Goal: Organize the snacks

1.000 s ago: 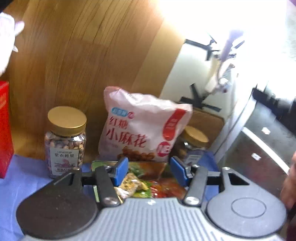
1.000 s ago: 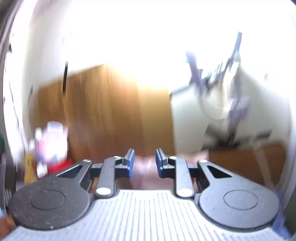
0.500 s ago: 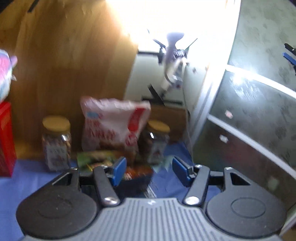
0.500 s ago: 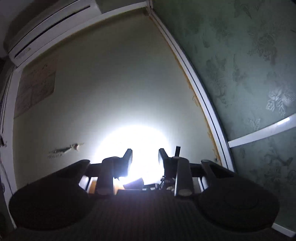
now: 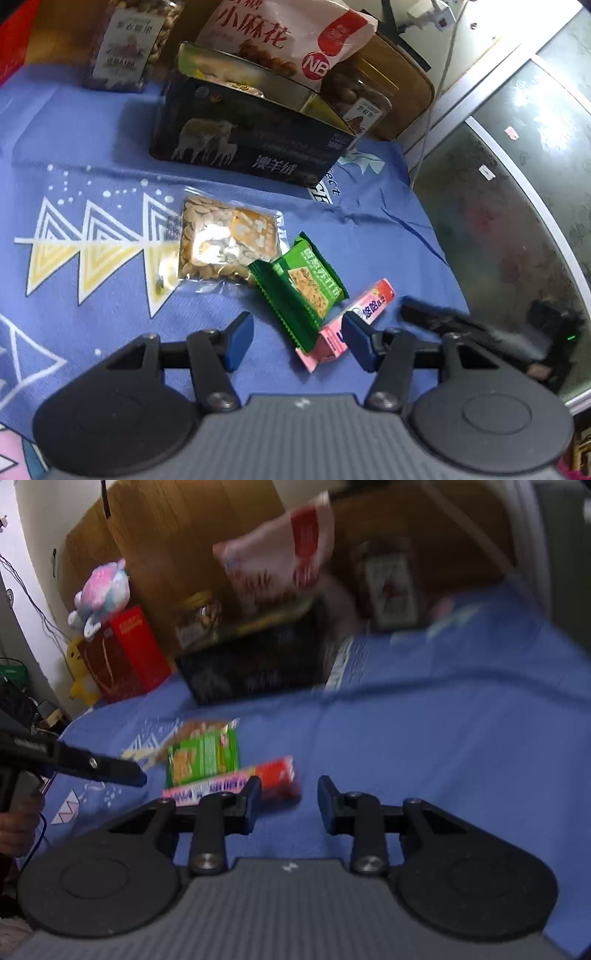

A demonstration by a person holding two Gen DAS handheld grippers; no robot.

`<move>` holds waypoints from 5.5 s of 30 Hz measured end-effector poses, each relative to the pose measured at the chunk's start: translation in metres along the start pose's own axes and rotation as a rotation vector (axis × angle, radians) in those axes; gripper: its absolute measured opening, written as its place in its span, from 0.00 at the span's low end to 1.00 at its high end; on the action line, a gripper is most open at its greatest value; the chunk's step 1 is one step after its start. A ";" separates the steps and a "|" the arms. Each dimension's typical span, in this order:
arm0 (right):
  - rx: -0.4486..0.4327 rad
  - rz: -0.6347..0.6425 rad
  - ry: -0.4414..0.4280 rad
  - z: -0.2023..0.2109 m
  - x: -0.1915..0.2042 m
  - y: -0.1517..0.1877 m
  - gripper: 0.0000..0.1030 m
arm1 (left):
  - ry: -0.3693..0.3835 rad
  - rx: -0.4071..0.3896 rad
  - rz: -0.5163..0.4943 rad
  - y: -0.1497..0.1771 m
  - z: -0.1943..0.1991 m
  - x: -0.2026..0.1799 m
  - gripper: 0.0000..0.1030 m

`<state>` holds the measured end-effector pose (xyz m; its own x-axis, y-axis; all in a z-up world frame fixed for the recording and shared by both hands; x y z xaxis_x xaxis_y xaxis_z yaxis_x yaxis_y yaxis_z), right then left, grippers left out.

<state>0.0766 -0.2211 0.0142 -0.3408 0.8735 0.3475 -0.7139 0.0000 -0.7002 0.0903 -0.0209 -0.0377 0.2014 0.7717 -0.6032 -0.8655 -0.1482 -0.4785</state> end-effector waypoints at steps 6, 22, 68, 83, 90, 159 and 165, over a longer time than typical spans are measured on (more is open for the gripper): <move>0.024 0.047 -0.105 -0.013 0.026 0.001 0.36 | -0.038 0.025 -0.026 -0.003 -0.022 -0.004 0.43; 0.144 0.291 -0.138 -0.041 0.078 -0.023 0.58 | 0.010 0.011 -0.023 -0.013 -0.020 0.001 0.45; -0.161 0.468 0.246 -0.108 0.045 -0.123 0.44 | -0.067 -0.195 -0.205 -0.183 -0.088 -0.023 0.32; -0.156 0.154 0.035 -0.061 0.043 -0.076 0.47 | -0.015 -0.259 -0.178 -0.128 -0.013 0.003 0.39; 0.046 -0.083 -0.138 -0.093 0.051 -0.044 0.46 | -0.041 -0.155 0.013 -0.072 -0.006 0.065 0.39; -0.147 -0.379 -0.425 -0.081 0.057 -0.149 0.11 | 0.068 -0.412 -0.188 -0.170 0.027 0.004 0.29; -0.158 -0.226 -0.262 -0.116 0.035 -0.166 0.13 | -0.020 -0.400 -0.195 -0.196 -0.016 0.013 0.29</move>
<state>0.2545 -0.1341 0.0701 -0.3449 0.6892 0.6372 -0.6927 0.2712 -0.6683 0.2694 0.0084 0.0382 0.3309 0.8205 -0.4662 -0.5656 -0.2230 -0.7940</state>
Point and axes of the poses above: each gripper's, at about its wrist camera, not at the fingertips, and z roughly against the way its jaws point, x to its left, y to its underside, the point moved 9 cm from there along -z, roughly the way its jaws point, and after that the axes turned 3 degrees about z, right-handed, at the moved point
